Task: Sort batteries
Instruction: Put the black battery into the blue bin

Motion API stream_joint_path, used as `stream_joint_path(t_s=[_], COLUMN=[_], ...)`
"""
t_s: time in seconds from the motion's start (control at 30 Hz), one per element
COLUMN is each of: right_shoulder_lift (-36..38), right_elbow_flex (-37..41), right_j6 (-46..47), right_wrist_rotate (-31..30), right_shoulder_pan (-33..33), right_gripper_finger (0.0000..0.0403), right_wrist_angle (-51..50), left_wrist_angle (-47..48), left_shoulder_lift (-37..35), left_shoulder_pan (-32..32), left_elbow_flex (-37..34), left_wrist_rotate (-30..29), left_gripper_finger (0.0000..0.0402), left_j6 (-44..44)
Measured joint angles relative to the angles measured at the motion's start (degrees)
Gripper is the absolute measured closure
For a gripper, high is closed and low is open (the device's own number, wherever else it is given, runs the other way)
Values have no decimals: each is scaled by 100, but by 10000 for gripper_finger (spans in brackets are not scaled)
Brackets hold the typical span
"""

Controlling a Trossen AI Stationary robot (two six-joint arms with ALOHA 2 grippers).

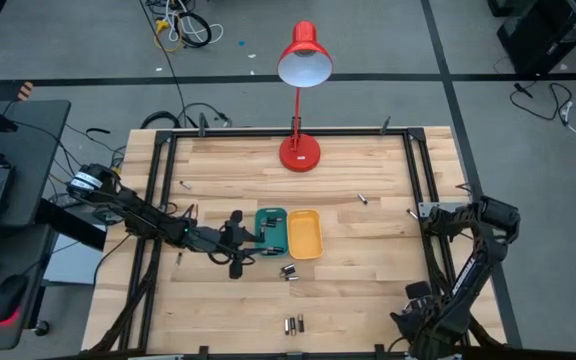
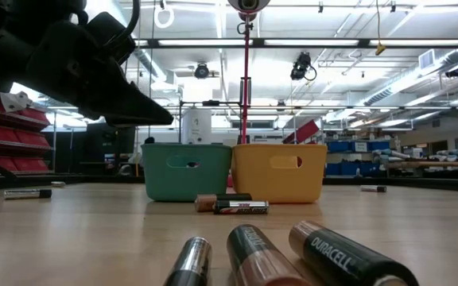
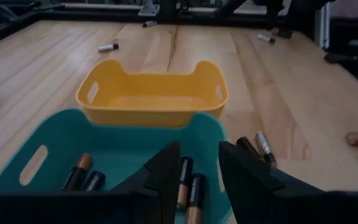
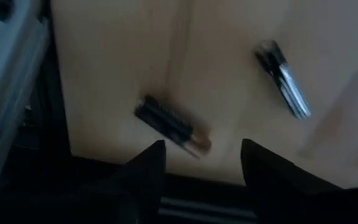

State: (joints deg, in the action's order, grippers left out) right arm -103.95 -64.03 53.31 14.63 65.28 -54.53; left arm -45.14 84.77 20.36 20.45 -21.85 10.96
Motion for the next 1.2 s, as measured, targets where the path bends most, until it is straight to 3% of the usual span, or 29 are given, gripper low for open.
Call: stream_joint_path(t_s=[0.2, 0.37, 0.77, 1.0, 1.2], right_shoulder_lift=[-402, -498, -507, -332, 307], right_elbow_flex=[-40, -37, -66, -47, -46], right_j6=[-262, -179, 617, 946, 1501], right_wrist_rotate=[223, 123, 35, -16, -866], right_shoulder_pan=[22, -43, -133, -132, -138], right_gripper_finger=[203, 224, 379, 375, 377], right_wrist_angle=[198, 150, 137, 134, -18], left_wrist_angle=[52, 50, 41, 34, -158], left_shoulder_lift=[2, 2, 2, 2, 2], left_shoulder_pan=[0, 0, 0, 0, -5], left_elbow_flex=[0, 0, 0, 0, 0], left_wrist_rotate=[-79, -79, -120, -123, -127], left_gripper_finger=[275, 275, 275, 275, 275], left_j6=[10, 17, 20, 21, -32])
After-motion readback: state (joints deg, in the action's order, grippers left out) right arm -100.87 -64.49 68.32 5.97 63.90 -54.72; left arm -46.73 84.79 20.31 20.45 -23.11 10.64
